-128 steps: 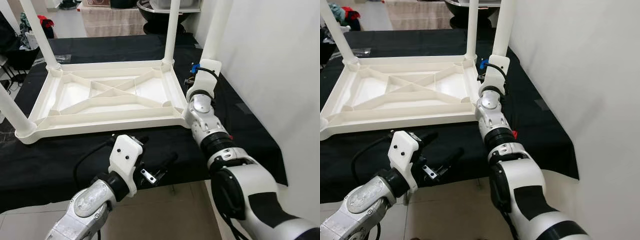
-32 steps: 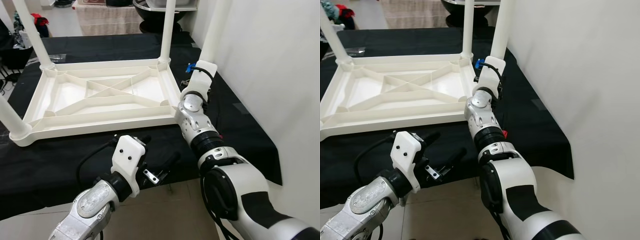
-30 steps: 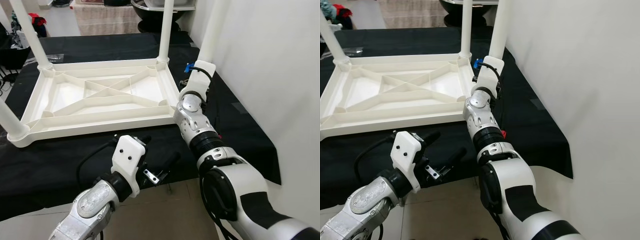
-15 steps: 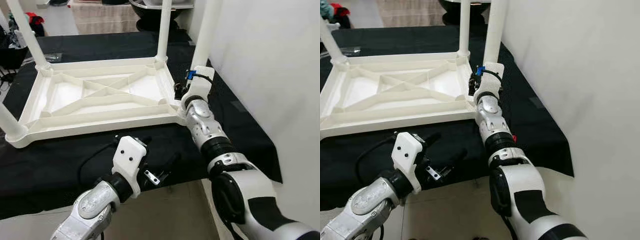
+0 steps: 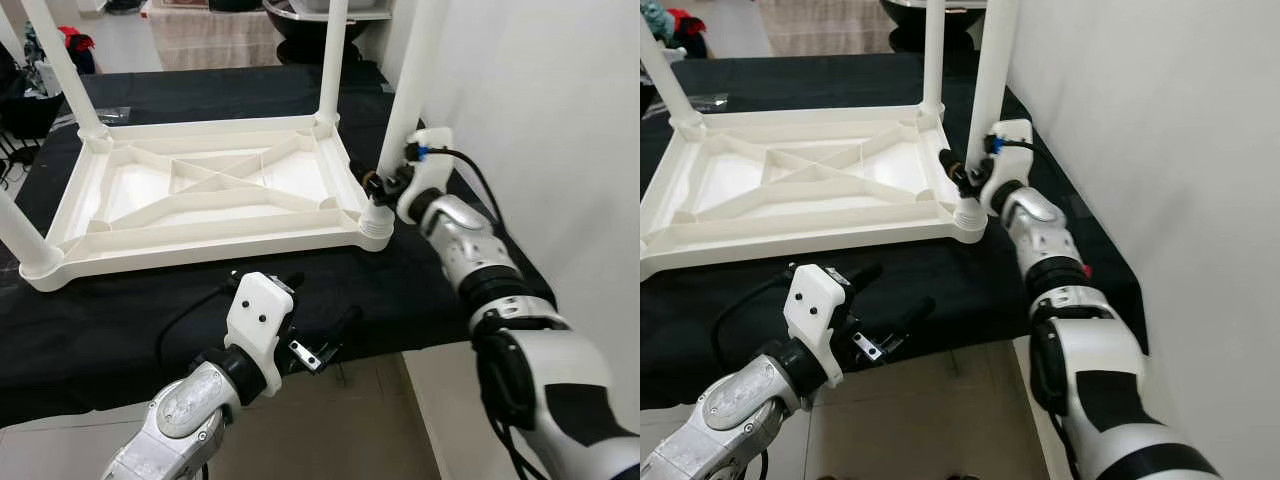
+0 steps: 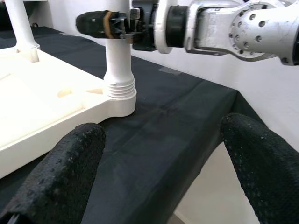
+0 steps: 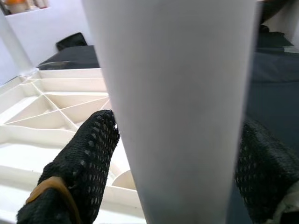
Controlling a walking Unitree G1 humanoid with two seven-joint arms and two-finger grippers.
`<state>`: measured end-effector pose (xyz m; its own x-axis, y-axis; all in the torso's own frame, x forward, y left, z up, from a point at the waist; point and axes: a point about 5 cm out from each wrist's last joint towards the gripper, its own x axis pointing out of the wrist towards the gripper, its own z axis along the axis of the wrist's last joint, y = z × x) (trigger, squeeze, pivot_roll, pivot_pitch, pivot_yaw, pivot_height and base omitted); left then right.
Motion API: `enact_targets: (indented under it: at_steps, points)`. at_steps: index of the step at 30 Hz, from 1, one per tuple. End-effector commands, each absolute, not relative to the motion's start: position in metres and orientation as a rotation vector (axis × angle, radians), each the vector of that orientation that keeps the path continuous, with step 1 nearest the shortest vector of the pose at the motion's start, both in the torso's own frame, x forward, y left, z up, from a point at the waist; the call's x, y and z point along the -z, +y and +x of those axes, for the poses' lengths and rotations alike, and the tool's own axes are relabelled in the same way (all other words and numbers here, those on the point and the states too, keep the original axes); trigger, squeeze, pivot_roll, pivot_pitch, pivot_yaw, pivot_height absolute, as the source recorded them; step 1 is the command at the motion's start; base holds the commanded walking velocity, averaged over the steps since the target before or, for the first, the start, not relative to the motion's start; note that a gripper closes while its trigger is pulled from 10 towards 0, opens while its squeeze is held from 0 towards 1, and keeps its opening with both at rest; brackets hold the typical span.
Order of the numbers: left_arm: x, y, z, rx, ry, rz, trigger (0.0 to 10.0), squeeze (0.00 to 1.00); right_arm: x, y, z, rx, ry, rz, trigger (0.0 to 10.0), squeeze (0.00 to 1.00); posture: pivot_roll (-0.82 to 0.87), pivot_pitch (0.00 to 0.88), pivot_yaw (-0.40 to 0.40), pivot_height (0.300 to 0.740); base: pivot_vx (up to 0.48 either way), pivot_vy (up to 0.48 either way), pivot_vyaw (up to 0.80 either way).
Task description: Building children table
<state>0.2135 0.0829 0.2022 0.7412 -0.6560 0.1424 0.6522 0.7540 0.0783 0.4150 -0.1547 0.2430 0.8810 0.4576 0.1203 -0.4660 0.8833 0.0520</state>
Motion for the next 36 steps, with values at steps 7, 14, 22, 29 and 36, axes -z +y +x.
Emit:
enact_targets:
  at_steps: [7,14,22,29,36]
  points:
    - [-0.2,0.084,0.213,0.713,-0.155,0.028,10.0,0.0,-0.248,-0.148,0.411,-0.698,-0.096,0.079,10.0,0.0,0.14,0.146,-0.074,0.74,0.0,0.0,0.0]
    - [-0.2,0.083,0.211,0.716,-0.153,0.024,10.0,0.0,-0.249,-0.143,0.414,-0.686,-0.071,0.066,10.0,0.0,0.15,0.156,-0.075,0.74,0.0,0.0,0.0]
    - [-0.202,0.082,0.21,0.719,-0.154,0.026,10.0,0.0,-0.256,-0.131,0.414,-0.732,-0.06,0.063,10.0,0.0,0.16,0.163,-0.072,0.74,0.0,0.0,0.0]
    - [-0.203,0.081,0.209,0.722,-0.154,0.023,10.0,0.0,-0.258,-0.126,0.416,-0.717,-0.046,0.04,0.0,0.0,0.16,0.167,-0.073,0.74,0.0,0.0,0.0]
    - [-0.203,0.081,0.21,0.72,-0.157,0.021,10.0,0.0,-0.258,-0.129,0.417,-0.663,-0.066,0.042,0.0,0.0,0.15,0.167,-0.071,0.74,0.0,0.0,0.0]
